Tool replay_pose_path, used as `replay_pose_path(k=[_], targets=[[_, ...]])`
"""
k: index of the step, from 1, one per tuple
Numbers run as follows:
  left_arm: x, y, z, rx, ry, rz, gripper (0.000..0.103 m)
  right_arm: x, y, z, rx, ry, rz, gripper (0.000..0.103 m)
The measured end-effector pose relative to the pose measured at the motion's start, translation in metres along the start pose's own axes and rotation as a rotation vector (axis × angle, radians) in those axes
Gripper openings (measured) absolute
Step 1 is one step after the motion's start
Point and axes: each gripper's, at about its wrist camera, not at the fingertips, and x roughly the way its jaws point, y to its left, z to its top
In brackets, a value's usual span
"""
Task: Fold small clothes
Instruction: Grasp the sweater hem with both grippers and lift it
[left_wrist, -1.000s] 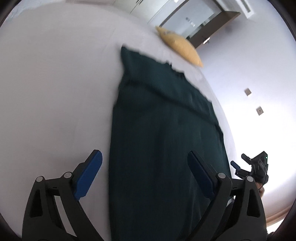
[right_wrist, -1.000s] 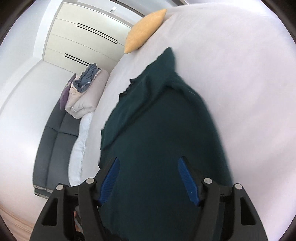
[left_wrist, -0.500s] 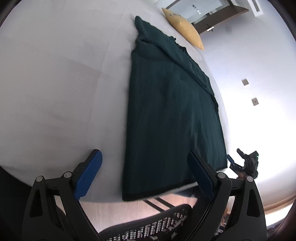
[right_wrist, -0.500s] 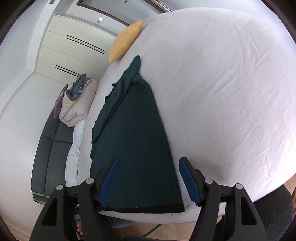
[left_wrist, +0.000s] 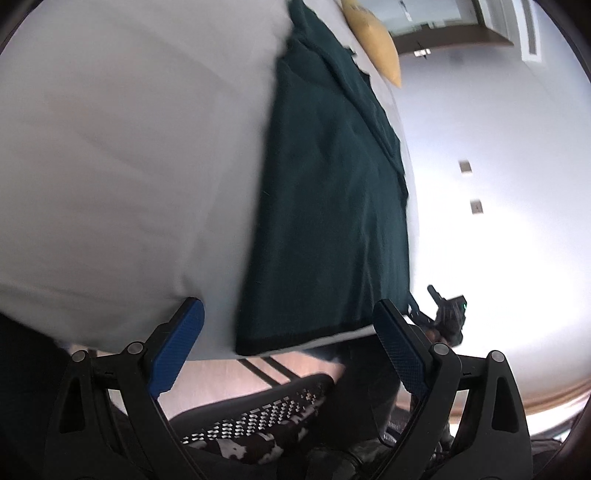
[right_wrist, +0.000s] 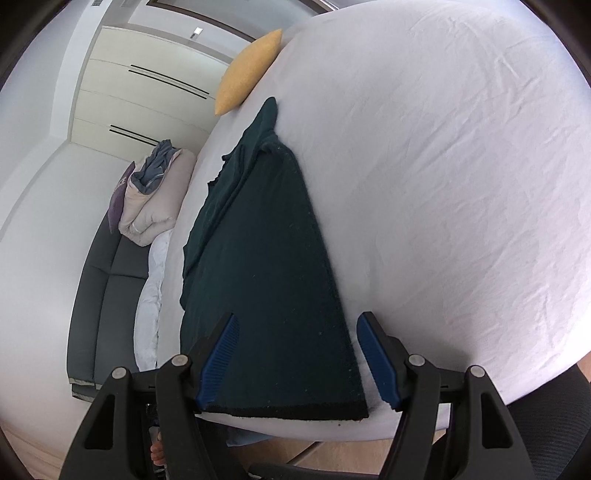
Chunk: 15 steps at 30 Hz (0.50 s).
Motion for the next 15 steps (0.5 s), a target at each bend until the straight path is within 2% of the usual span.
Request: replay_pose_path(k=[4, 7, 13, 15], targets=[[0.014, -0.003, 0.005, 0.002, 0.041, 0.007, 0.093, 0.0, -0.001, 0.001, 0.002, 0.003, 0.011, 0.07], [0.012, 0.007, 0.009, -0.054, 0.038, -0.06, 0.093, -0.002, -0.002, -0.001, 0.005, 0.007, 0.021, 0.07], [0.01, 0.011, 0.007, -0.07, 0.036, -0.054, 0.073, -0.007, -0.003, -0.003, -0.003, 0.026, 0.021, 0.07], [0.014, 0.012, 0.005, -0.076, 0.04, -0.055, 0.054, -0.009, -0.004, -0.003, -0.005, 0.027, 0.018, 0.07]])
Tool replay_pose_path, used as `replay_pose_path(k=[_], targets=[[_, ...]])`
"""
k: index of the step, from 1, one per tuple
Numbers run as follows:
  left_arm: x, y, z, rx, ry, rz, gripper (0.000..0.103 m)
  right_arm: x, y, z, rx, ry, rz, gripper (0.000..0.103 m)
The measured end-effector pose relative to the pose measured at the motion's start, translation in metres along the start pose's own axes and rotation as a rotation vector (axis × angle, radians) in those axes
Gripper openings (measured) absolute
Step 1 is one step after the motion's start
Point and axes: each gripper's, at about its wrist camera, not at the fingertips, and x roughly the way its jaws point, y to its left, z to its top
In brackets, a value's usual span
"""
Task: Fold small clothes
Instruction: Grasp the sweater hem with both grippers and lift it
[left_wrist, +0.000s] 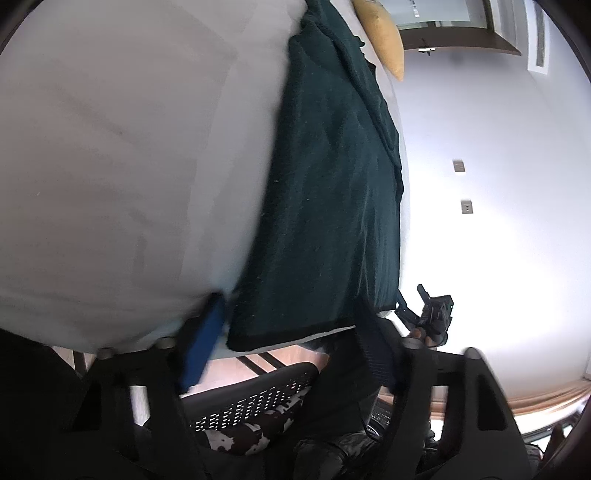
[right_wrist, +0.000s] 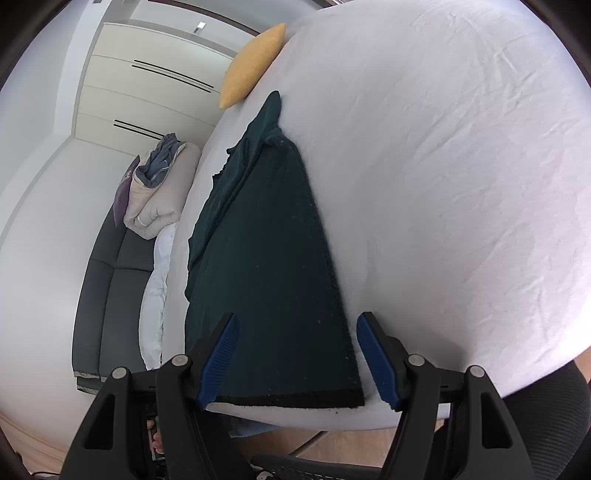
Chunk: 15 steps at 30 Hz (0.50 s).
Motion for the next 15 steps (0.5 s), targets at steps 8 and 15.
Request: replay_pose_path(k=[8, 15], targets=[[0.009, 0.007, -0.001, -0.012, 0.009, -0.015, 0.033, -0.005, -0.003, -0.001, 0.004, 0.011, -0.004, 0.07], [0.013, 0.004, 0.0, 0.011, 0.003, -0.009, 0.014, -0.008, -0.005, 0.0, -0.002, 0.039, -0.029, 0.069]])
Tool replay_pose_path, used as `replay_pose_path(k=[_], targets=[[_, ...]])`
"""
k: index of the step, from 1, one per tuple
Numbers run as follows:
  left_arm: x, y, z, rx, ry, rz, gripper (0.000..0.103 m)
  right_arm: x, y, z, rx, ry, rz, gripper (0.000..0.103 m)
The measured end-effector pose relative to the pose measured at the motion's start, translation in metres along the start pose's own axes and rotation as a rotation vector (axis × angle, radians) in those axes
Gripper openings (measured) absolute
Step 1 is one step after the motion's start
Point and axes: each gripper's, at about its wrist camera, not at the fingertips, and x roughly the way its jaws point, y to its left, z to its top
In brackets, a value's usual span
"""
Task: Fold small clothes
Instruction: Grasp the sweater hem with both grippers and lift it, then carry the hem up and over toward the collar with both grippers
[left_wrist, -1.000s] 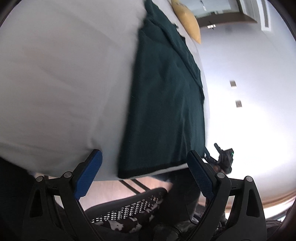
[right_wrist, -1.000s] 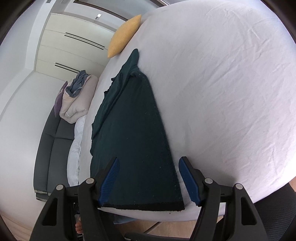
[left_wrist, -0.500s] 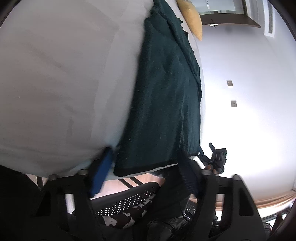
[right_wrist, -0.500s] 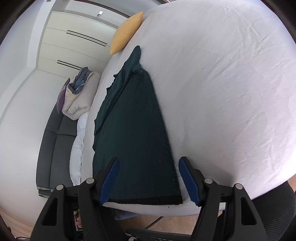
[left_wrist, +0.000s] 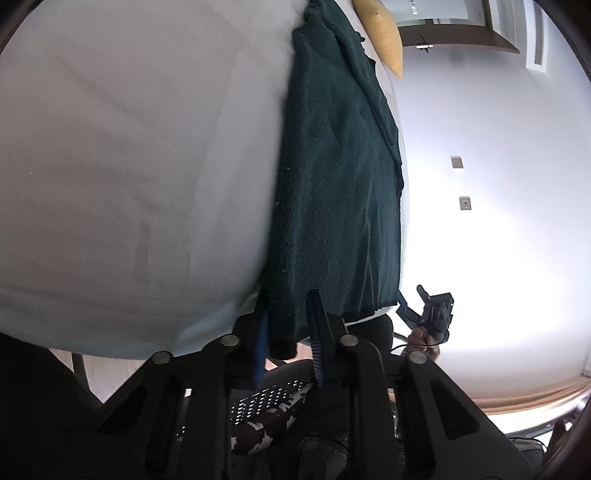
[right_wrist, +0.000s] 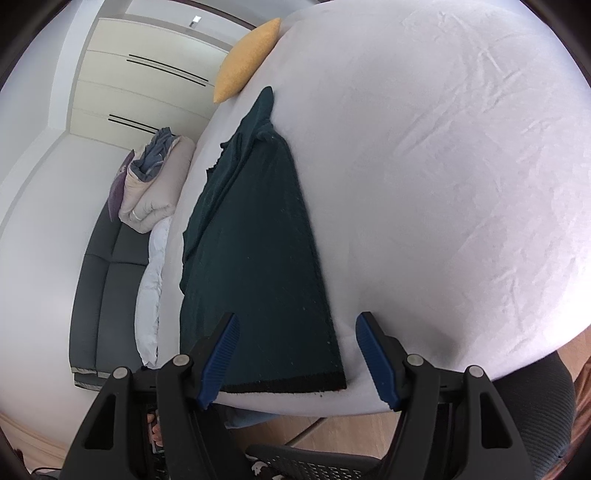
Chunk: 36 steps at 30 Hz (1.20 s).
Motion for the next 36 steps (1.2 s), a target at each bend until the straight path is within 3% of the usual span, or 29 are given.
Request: replay_pose_path(k=[6, 12, 18, 24, 36], targets=[[0.004, -0.01, -0.001, 0.024, -0.007, 0.027, 0.008, -0.006, -0.003, 0.002, 0.002, 0.024, -0.062, 0.068], [-0.002, -0.01, 0.002, 0.033, -0.01, 0.044, 0.007, 0.009, 0.003, -0.004, -0.019, 0.127, -0.056, 0.068], [0.0, -0.012, 0.001, 0.041, -0.018, 0.044, 0.006, 0.024, 0.006, -0.011, -0.026, 0.177, -0.038, 0.05], [0.002, -0.012, -0.001, 0.055, -0.024, 0.044, 0.005, 0.022, 0.0, -0.015, -0.026, 0.175, -0.056, 0.013], [-0.01, -0.024, -0.005, 0.088, -0.095, -0.006, 0.004, 0.014, 0.023, -0.011, -0.085, 0.108, -0.025, 0.009]])
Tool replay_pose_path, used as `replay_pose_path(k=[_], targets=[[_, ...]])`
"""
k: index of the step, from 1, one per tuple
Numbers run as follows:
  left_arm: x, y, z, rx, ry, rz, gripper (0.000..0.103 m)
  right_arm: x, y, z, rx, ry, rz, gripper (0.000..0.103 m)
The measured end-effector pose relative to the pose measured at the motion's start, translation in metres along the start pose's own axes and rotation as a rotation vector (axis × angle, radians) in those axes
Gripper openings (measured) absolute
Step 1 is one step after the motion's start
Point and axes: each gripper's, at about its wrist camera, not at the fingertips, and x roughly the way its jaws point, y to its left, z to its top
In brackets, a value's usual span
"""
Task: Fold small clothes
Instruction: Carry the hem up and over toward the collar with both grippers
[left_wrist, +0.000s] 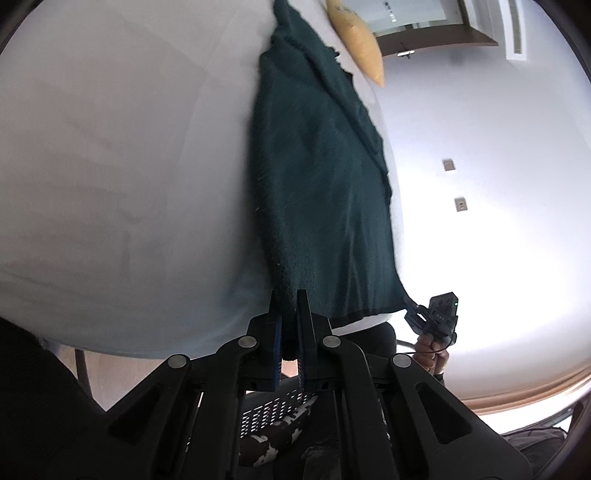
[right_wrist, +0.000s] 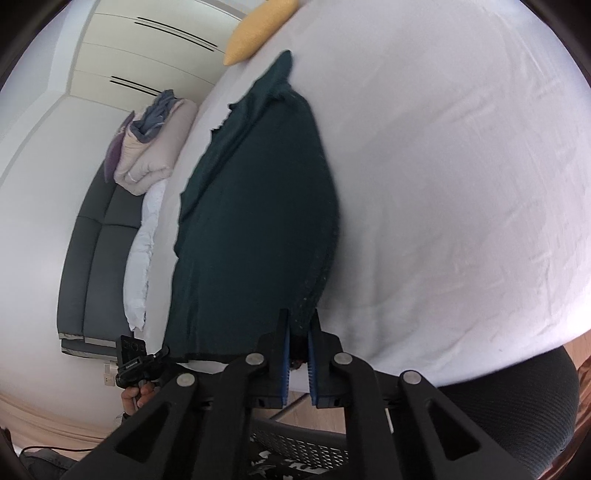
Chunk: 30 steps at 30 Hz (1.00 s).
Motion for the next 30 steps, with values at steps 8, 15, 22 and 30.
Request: replay_pose_path(k=[8, 15, 22, 30], targets=[[-0.017, -0.017, 0.013, 0.026, -0.075, -0.055, 0.004, -0.012, 0.021, 0.012, -0.027, -0.063, 0.065, 0.009], [-0.025, -0.044, 0.04, 0.049, -0.13, -0.12, 0.004, -0.014, 0.046, 0.036, -0.043, -0.103, 0.135, 0.009], [-0.027, -0.072, 0.083, 0.074, -0.183, -0.14, 0.004, -0.003, 0.08, 0.074, -0.087, -0.132, 0.161, 0.009], [-0.028, -0.083, 0.138, 0.057, -0.238, -0.152, 0.004, 0.012, 0.094, 0.127, -0.074, -0.177, 0.16, 0.009]])
